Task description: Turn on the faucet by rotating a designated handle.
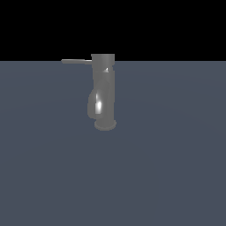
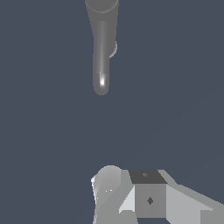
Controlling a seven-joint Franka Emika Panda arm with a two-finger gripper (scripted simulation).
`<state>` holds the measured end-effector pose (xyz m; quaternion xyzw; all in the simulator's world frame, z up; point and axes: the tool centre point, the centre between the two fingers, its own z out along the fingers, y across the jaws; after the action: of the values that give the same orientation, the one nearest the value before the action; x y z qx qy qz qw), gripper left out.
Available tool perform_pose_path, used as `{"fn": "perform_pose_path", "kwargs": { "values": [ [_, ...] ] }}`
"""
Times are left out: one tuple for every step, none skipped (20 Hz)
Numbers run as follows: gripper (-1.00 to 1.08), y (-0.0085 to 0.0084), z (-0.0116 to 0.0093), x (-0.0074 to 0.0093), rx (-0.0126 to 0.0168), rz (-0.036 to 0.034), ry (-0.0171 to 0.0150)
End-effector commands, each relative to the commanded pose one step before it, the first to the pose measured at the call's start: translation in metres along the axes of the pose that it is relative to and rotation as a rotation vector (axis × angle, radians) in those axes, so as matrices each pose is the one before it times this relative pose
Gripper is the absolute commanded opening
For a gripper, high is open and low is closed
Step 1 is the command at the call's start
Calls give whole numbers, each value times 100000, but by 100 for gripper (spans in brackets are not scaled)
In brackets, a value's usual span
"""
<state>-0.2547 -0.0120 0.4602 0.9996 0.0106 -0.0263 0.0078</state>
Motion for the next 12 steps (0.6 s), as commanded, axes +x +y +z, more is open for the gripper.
{"fn": "perform_pose_path", "kwargs": {
  "values": [
    [-100, 1, 0, 0, 0, 0, 0],
    [-100, -22, -10, 3, 30, 55, -30],
    [-100, -41, -22, 17, 110, 195, -108],
    [-100, -81, -39, 21, 166, 290, -164],
    [-100, -106, -51, 29, 235, 403, -233],
    [-100, -132, -62, 31, 285, 473, -285],
    [-100, -123, -56, 23, 265, 416, -268],
    [-100, -90, -40, 12, 198, 286, -203],
    [-100, -60, -26, -1, 123, 152, -129],
    [-100, -21, -9, -5, 59, 44, -64],
    [-100, 1, 2, -10, -23, -61, 21],
    [-100, 43, 21, 35, 0, 0, 0]
  ]
}}
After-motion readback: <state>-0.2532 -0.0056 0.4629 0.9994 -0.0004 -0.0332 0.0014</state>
